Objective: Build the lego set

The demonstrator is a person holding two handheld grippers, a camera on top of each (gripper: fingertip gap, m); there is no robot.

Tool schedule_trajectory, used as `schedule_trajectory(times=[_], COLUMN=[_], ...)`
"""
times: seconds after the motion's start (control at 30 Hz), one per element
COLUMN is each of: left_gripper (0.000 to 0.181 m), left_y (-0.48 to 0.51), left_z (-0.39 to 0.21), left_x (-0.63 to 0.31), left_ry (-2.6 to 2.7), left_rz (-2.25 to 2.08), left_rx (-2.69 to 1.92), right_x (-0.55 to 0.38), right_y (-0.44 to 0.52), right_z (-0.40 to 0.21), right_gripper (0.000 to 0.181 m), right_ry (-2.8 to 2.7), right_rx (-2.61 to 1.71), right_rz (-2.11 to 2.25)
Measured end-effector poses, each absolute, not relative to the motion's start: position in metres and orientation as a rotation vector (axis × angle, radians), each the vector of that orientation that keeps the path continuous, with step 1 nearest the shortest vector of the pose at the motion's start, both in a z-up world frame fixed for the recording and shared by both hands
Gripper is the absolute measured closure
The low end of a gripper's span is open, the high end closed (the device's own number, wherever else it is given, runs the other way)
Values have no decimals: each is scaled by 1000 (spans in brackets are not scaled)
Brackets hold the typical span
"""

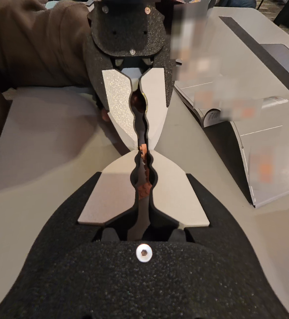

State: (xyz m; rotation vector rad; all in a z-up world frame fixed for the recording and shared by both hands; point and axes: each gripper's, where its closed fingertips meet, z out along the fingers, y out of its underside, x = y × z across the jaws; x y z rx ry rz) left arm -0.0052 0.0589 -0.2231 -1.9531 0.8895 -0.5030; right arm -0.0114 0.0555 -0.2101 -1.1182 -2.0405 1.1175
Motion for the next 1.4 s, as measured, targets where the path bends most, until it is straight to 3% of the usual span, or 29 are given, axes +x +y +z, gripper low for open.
schedule_trajectory(times=[0.23,0.5,0.73,1.4], left_gripper=[173,173,161,172], left_y=[60,55,54,57], left_z=[-214,-206,-214,-212], left_x=[-8,0,4,10], left_ry=[905,976,1026,1005], left_rz=[-468,-456,-421,-428], left_rx=[-1881,-1772,-1778,-1741], right_x=[-4,-2,0,0], right_y=[69,62,58,58], right_z=[-228,-219,-222,-222], right_gripper=[153,175,176,176], right_ry=[-2124,-2111,-2143,-2142], right_rx=[-1146,-1085,-1005,-992], right_rz=[984,1069,987,958])
